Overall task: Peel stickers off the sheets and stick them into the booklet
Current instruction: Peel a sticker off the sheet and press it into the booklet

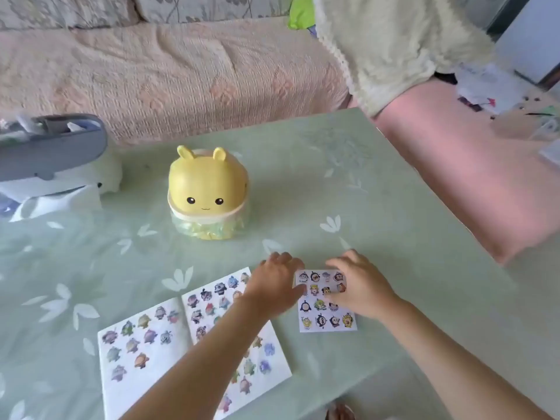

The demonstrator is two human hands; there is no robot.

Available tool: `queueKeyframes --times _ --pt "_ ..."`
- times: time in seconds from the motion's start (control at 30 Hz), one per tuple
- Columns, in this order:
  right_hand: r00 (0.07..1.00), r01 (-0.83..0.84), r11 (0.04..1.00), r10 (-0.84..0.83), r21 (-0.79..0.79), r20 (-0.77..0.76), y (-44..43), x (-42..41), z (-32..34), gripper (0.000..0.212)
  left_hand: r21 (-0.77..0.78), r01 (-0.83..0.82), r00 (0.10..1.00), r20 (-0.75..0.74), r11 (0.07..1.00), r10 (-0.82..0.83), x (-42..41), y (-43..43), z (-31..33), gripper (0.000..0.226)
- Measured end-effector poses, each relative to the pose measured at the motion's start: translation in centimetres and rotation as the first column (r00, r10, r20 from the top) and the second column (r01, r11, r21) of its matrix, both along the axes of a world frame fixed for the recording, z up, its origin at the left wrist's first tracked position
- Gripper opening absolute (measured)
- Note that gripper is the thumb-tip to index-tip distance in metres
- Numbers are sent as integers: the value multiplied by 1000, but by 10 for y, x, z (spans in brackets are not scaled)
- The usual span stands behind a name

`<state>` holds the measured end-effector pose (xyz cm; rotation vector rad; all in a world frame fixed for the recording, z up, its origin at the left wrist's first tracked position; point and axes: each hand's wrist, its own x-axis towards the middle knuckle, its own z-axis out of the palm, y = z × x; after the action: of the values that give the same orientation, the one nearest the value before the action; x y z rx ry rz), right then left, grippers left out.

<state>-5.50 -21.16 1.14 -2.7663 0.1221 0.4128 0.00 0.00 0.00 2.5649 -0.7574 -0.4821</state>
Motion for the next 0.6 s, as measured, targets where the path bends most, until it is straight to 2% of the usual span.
queueKeyframes --times 0.1,0.2,0.3,0.37,0.47,0.53,0.6 --pt "999 -2 999 0 47 44 -7 3 -10 78 87 69 968 236 994 -88 0 -8 -20 61" --pt "998 -12 999 8 53 58 -8 4 -14 66 63 79 923 374 995 -97 -6 -7 -36 59" --pt "997 -24 998 19 65 77 -8 3 -18 52 13 52 919 390 999 -53 -6 -5 -41 50" --pt "994 -36 996 28 79 103 -7 2 -19 59 9 45 924 380 999 -45 -7 -6 -37 49" --pt "990 -40 998 32 57 134 -5 -11 -21 81 54 38 918 394 998 -56 -21 -7 -34 69" --pt "990 -21 997 11 68 141 -4 -22 -22 79 98 25 927 371 995 -60 -36 -7 -31 82" --pt "992 -7 995 -5 95 124 -3 -34 -22 72 140 27 943 324 990 -72 -52 -10 -29 83"
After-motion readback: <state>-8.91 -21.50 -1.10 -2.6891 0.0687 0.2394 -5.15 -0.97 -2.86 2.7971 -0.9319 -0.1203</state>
